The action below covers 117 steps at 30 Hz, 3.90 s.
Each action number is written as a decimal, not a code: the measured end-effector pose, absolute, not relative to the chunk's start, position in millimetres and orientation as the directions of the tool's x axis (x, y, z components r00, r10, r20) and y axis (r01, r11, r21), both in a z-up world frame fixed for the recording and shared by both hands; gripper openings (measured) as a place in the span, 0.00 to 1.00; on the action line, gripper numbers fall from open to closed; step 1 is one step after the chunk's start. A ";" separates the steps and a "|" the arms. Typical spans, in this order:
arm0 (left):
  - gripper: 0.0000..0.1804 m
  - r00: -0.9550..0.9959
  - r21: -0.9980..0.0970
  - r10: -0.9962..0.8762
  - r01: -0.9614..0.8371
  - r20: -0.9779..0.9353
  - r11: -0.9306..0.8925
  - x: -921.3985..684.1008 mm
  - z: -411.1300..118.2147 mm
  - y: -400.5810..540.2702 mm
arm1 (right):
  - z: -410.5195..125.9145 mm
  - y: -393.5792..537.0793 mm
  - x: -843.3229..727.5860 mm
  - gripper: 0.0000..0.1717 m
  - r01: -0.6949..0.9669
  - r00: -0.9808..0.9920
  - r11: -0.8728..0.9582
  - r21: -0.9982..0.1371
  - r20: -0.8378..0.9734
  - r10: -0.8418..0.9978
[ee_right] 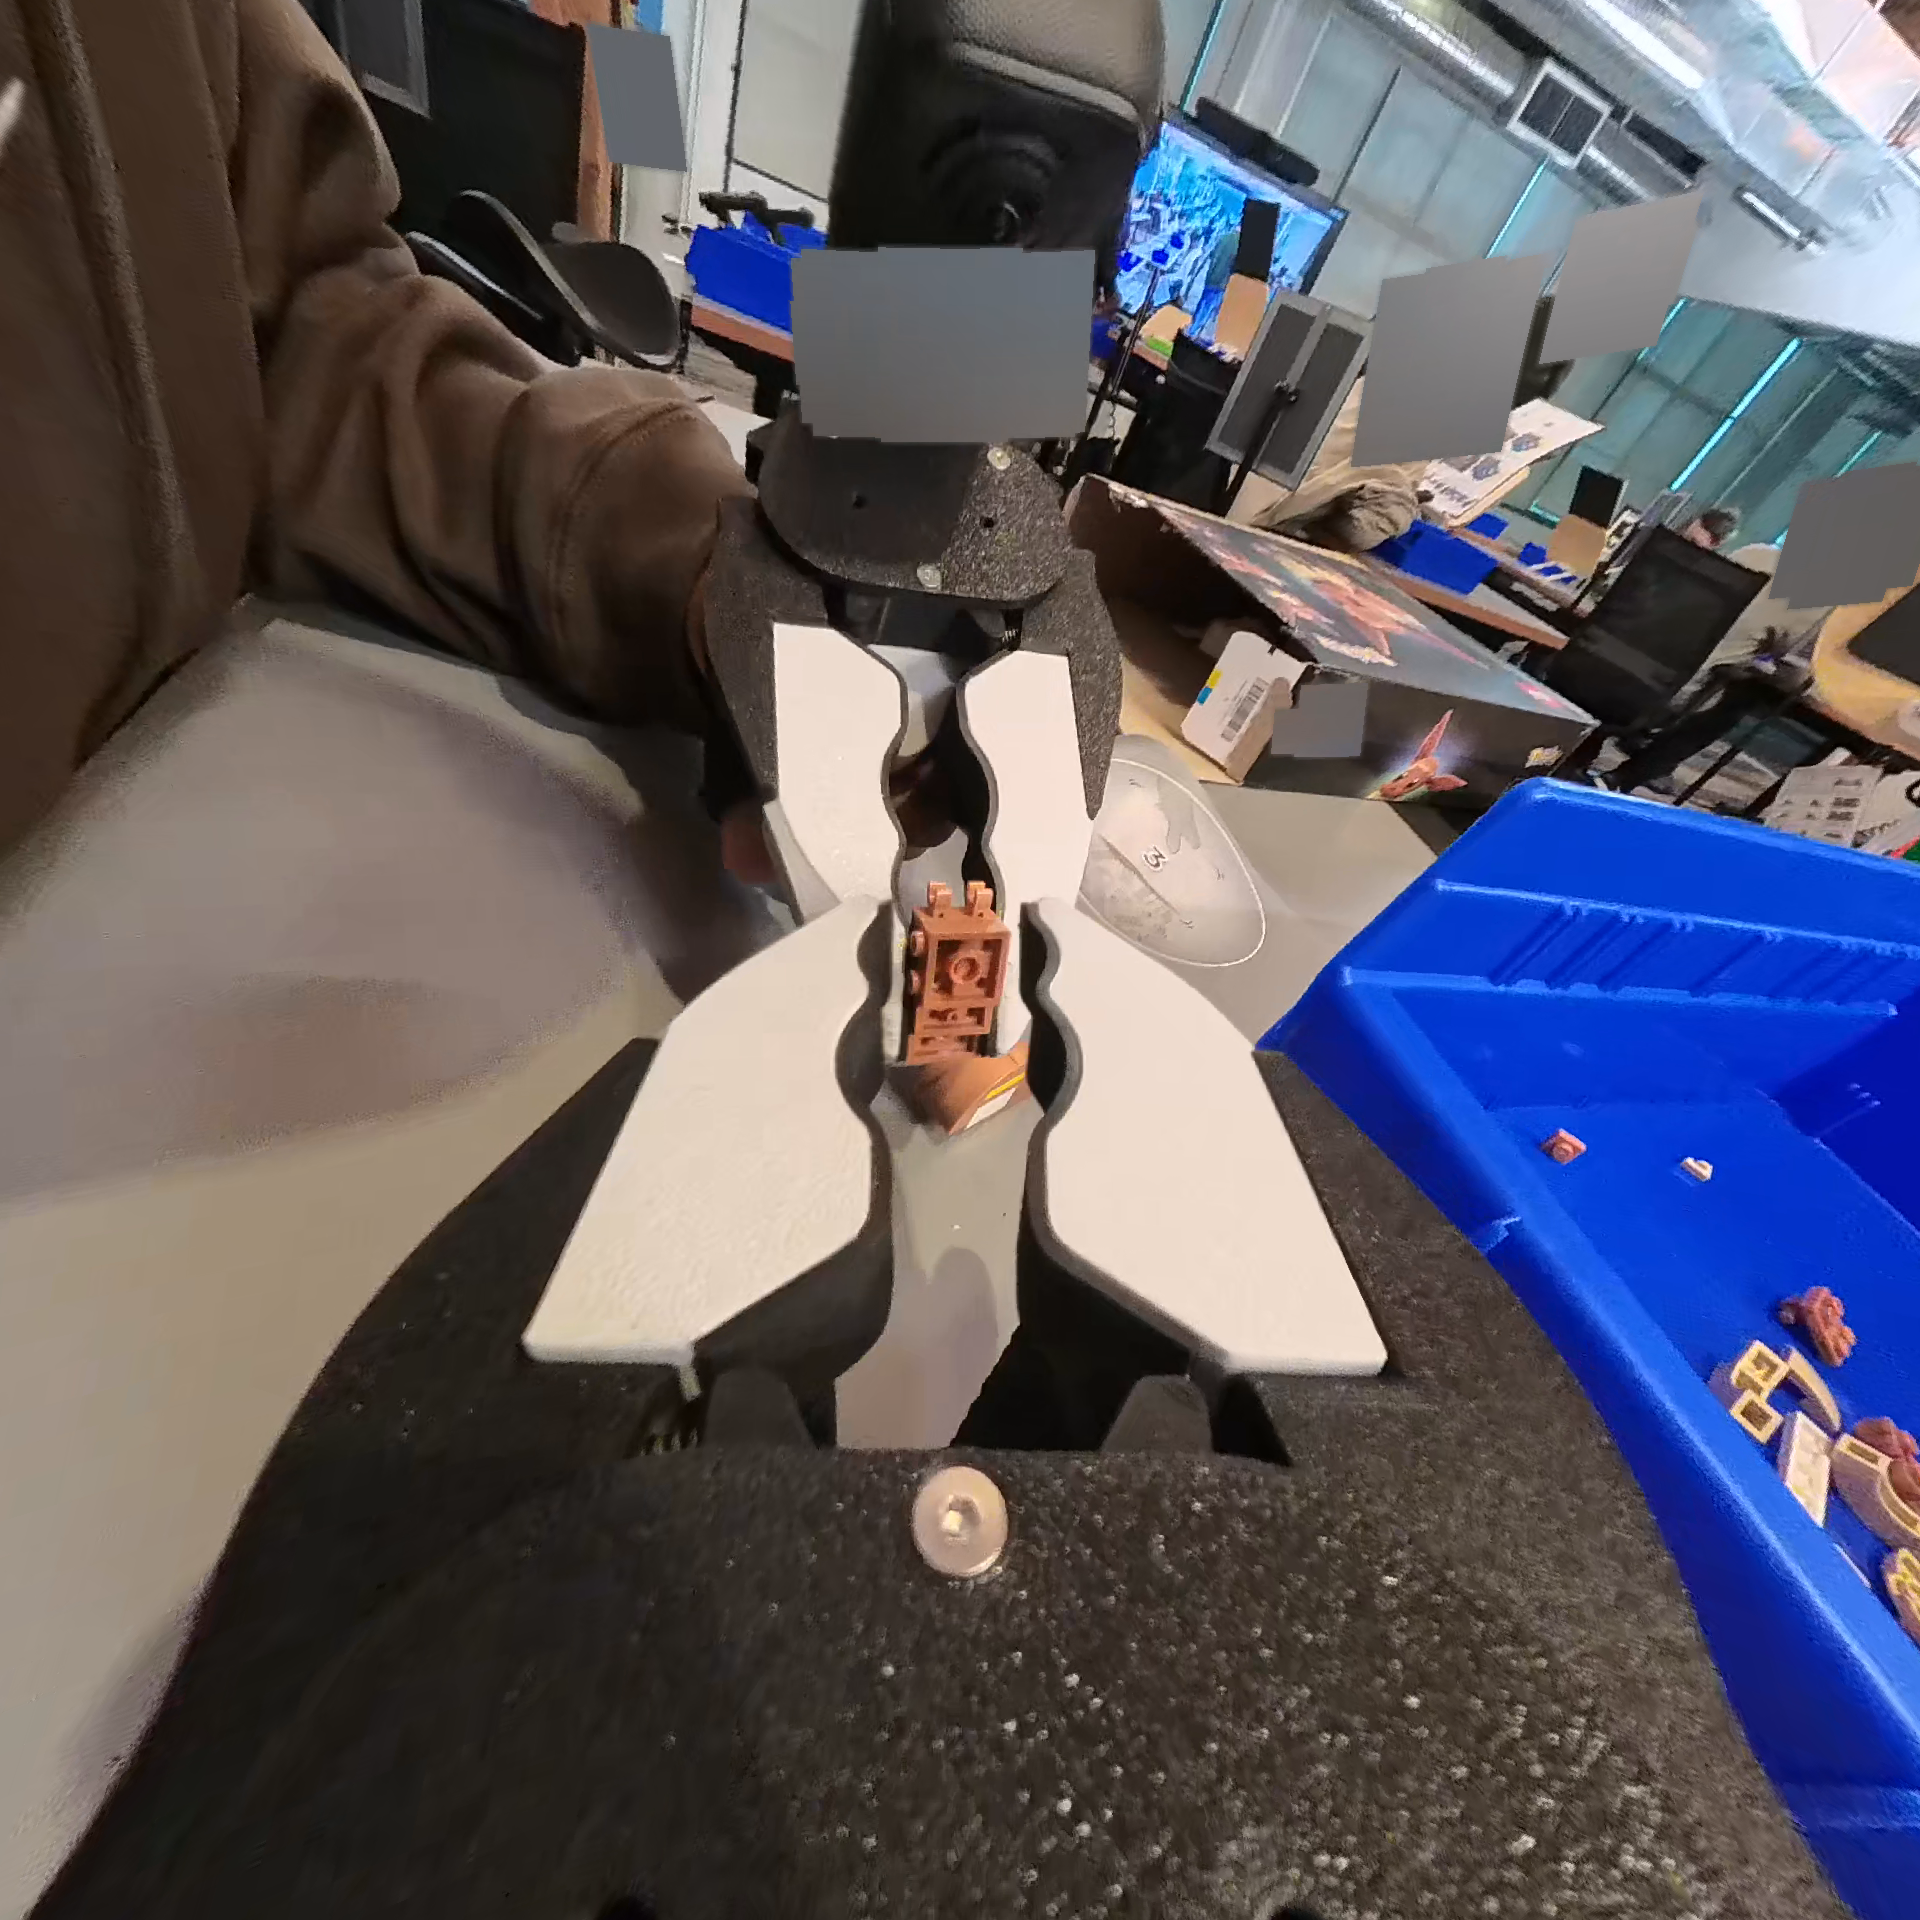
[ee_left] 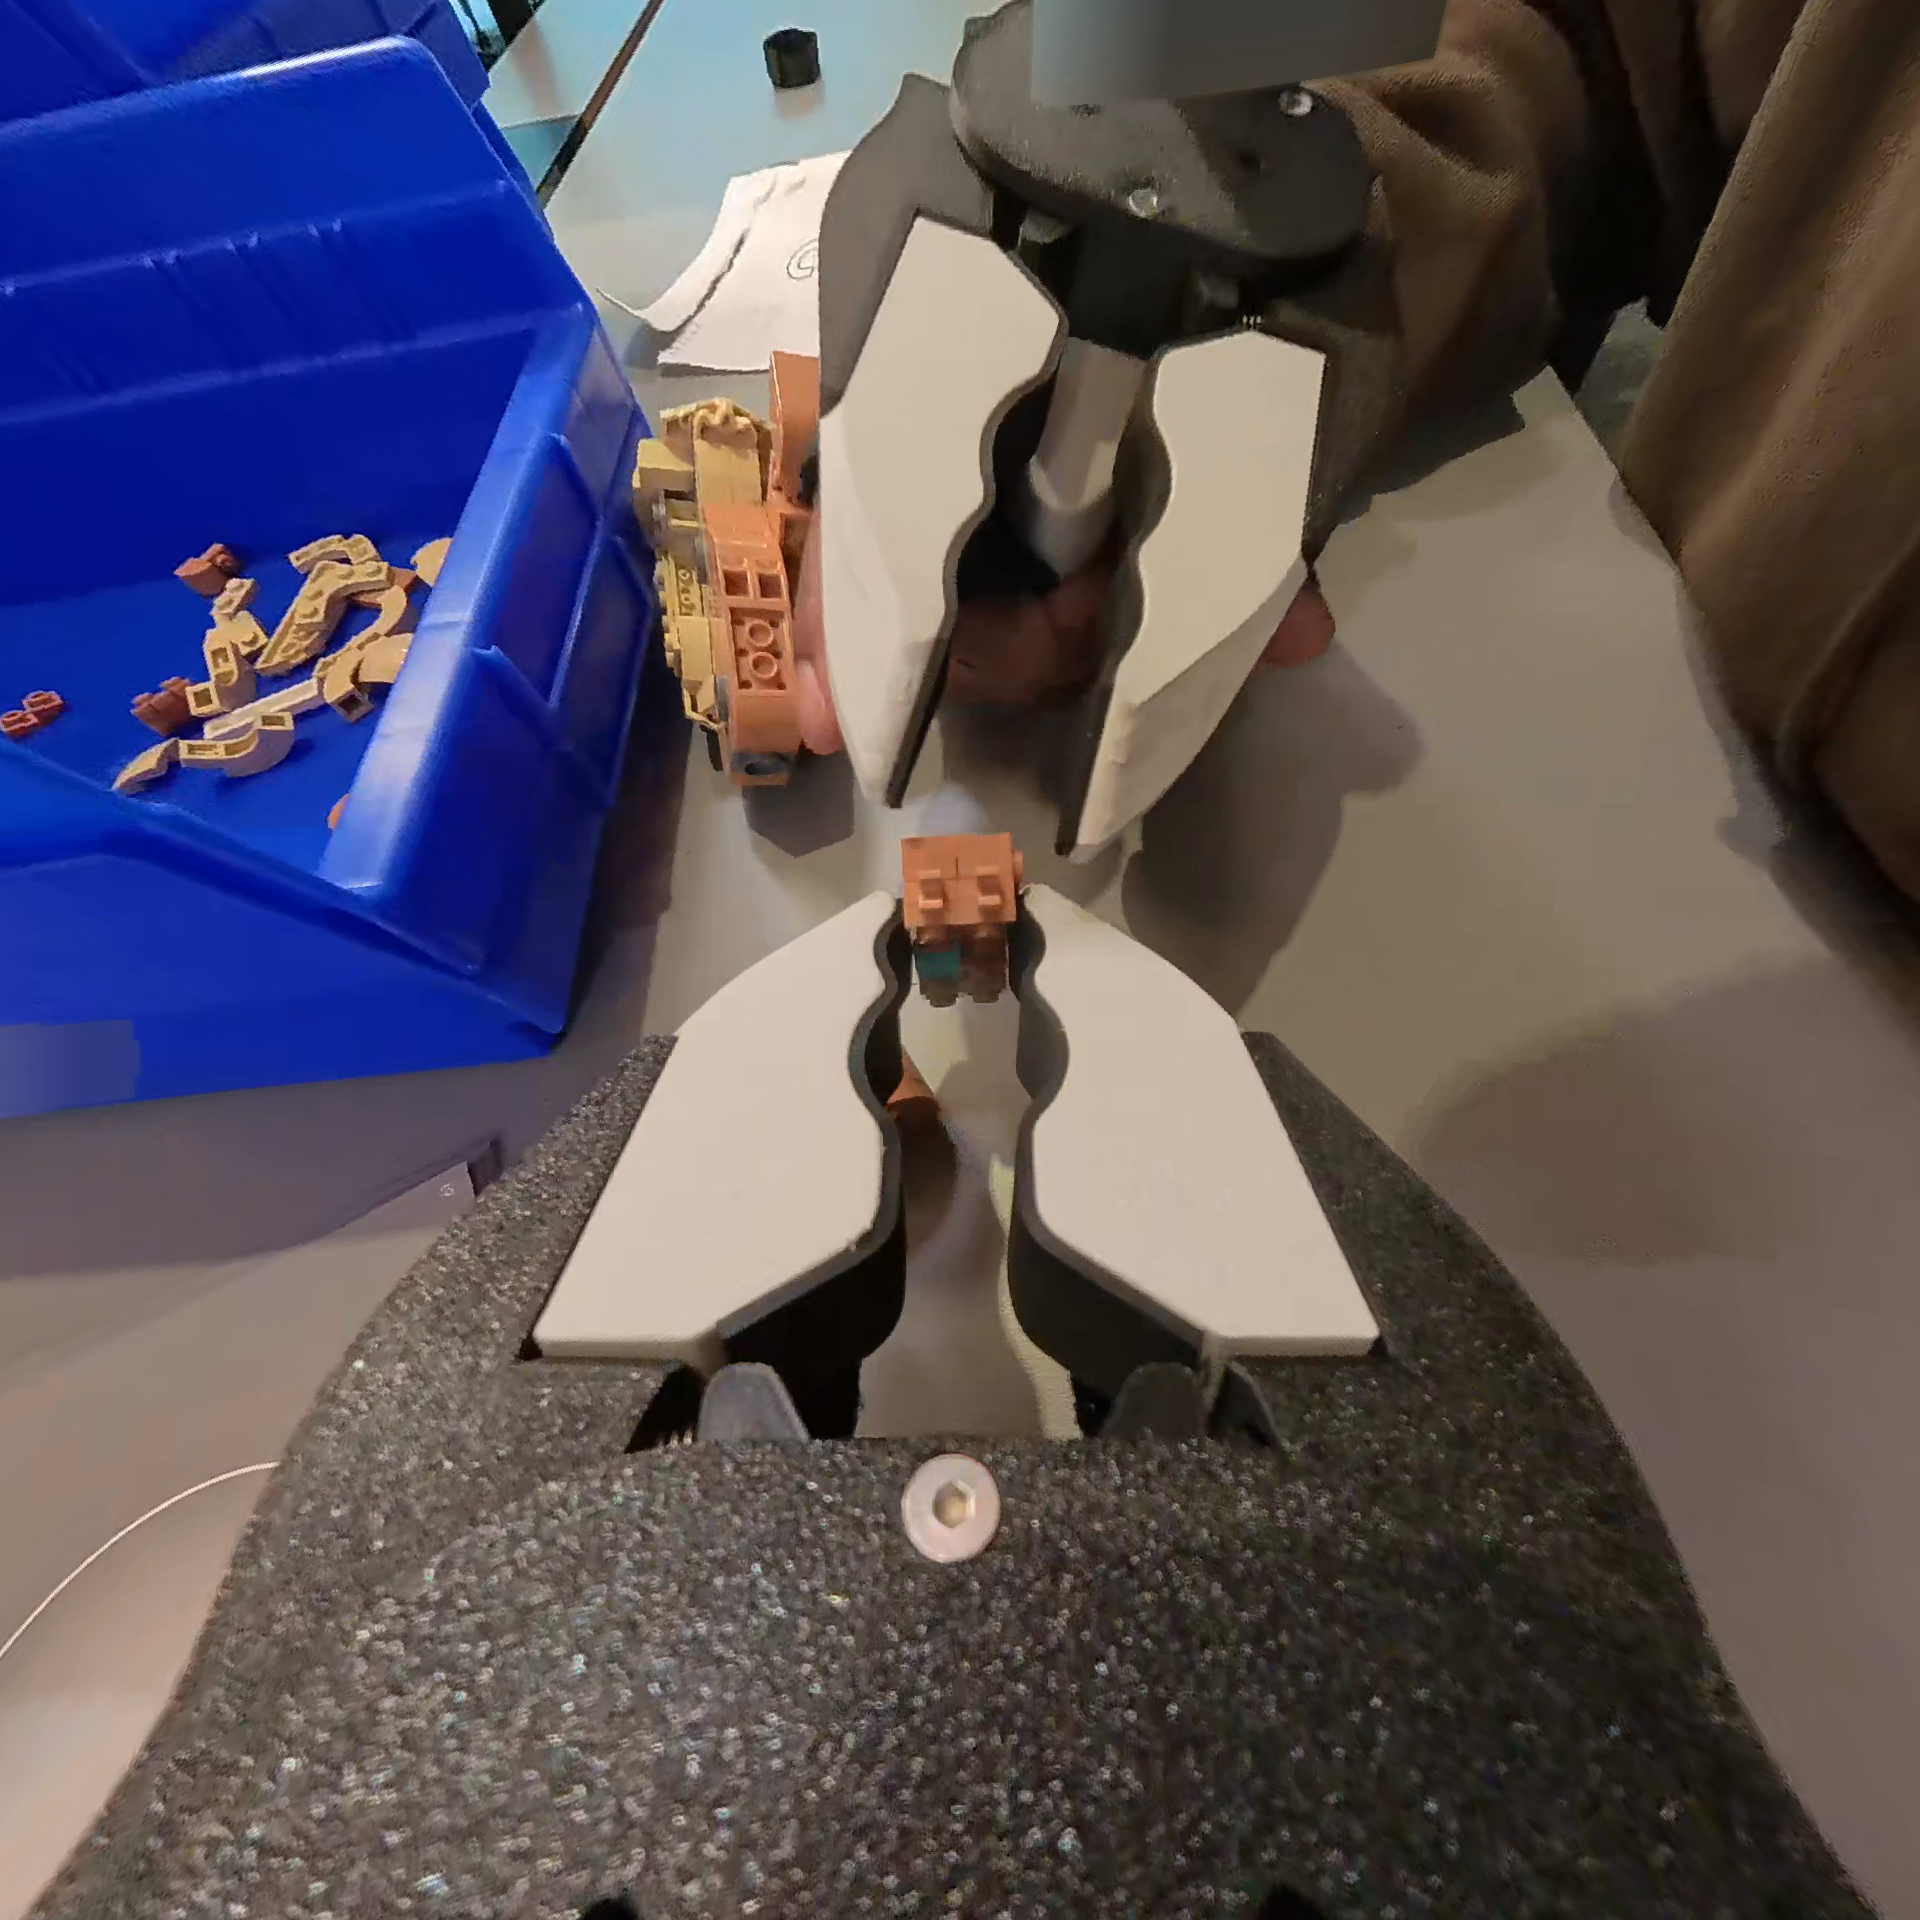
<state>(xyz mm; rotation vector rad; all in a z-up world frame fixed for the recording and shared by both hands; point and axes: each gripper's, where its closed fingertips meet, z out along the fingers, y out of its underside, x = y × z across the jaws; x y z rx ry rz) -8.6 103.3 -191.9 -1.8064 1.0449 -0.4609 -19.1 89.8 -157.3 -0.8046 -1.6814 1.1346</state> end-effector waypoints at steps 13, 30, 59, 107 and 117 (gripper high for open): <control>0.10 0.530 -0.788 -0.807 -0.600 -0.261 -0.140 -4.2 -208.2 99.8 | -181.8 86.2 -15.7 0.11 0.201 -0.424 0.376 -0.904 0.266 0.866; 0.10 0.478 -0.842 -0.872 -0.509 -0.105 -0.178 10.4 -209.0 85.3 | -184.2 77.8 -0.5 0.10 0.261 -0.561 0.277 -0.925 0.088 0.823; 0.10 0.645 -0.790 -0.699 -0.583 -0.309 -0.189 -7.2 -214.6 114.6 | -184.8 97.9 -13.5 0.13 0.314 -0.388 0.218 -0.924 0.085 0.918; 0.10 0.587 -0.758 -0.810 -0.535 -0.015 -0.374 -6.7 -231.7 91.5 | -215.4 104.0 7.2 0.11 0.348 -0.526 0.510 -0.786 0.287 0.801; 0.13 0.637 -0.817 -0.771 -0.454 -0.019 -0.356 -9.0 -217.0 101.2 | -207.8 113.3 2.1 0.11 0.396 -0.455 0.372 -0.840 0.172 0.874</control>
